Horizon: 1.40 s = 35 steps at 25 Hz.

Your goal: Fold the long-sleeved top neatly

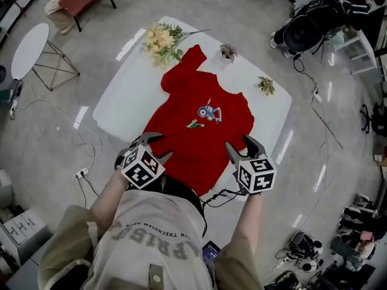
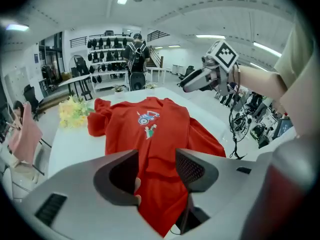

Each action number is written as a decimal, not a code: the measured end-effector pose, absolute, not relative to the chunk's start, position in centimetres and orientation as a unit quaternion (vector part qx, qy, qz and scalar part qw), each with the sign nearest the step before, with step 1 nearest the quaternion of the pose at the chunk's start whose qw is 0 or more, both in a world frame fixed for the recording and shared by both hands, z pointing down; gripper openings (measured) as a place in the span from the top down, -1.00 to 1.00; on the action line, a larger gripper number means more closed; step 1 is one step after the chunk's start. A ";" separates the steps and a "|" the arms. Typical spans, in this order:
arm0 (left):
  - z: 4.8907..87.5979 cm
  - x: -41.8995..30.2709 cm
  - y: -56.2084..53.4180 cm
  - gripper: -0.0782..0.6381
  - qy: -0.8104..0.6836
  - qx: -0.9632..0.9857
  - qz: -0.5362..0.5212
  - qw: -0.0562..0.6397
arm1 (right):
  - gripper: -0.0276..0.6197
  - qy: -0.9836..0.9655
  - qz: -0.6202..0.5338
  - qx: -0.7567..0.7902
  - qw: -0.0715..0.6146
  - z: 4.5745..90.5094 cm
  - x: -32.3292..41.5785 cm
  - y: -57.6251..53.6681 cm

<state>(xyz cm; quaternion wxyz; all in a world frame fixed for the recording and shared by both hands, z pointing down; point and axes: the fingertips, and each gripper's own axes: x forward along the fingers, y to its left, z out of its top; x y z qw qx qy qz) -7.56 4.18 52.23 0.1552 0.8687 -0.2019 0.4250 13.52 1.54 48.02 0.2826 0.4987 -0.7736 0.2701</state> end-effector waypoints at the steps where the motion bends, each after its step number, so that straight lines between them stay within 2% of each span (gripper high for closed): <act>1: 52.0 -7.7 3.6 0.13 -0.209 0.868 0.422 0.155 | 0.13 -0.779 0.263 0.502 0.269 47.2 12.8 1.3; 8: 50.6 -9.5 -0.1 0.13 -0.270 0.850 0.433 0.127 | 0.13 -0.818 0.221 0.484 0.218 43.1 8.7 -1.6; 15: 50.0 -11.5 -5.5 0.13 -0.292 0.840 0.444 0.111 | 0.13 -0.833 0.210 0.456 0.234 43.7 5.6 -6.0; 19: 50.8 -11.9 -10.4 0.13 -0.274 0.843 0.454 0.091 | 0.14 -0.834 0.182 0.451 0.259 44.8 3.6 -10.0; 24: 53.3 -11.0 -16.0 0.13 -0.232 0.851 0.466 0.072 | 0.14 -0.818 0.149 0.453 0.322 48.6 1.2 -15.3; 30: 57.0 -8.5 -20.5 0.14 -0.168 0.860 0.476 0.076 | 0.14 -0.792 0.170 0.457 0.368 52.7 -1.3 -20.1; 32: 58.1 -7.8 -20.9 0.22 -0.147 0.862 0.479 0.079 | 0.14 -0.786 0.182 0.460 0.370 53.3 -1.4 -20.8; 35: 58.2 -7.3 -21.2 0.53 -0.129 0.875 0.460 0.084 | 0.14 -0.779 0.194 0.468 0.370 53.9 -0.9 -21.3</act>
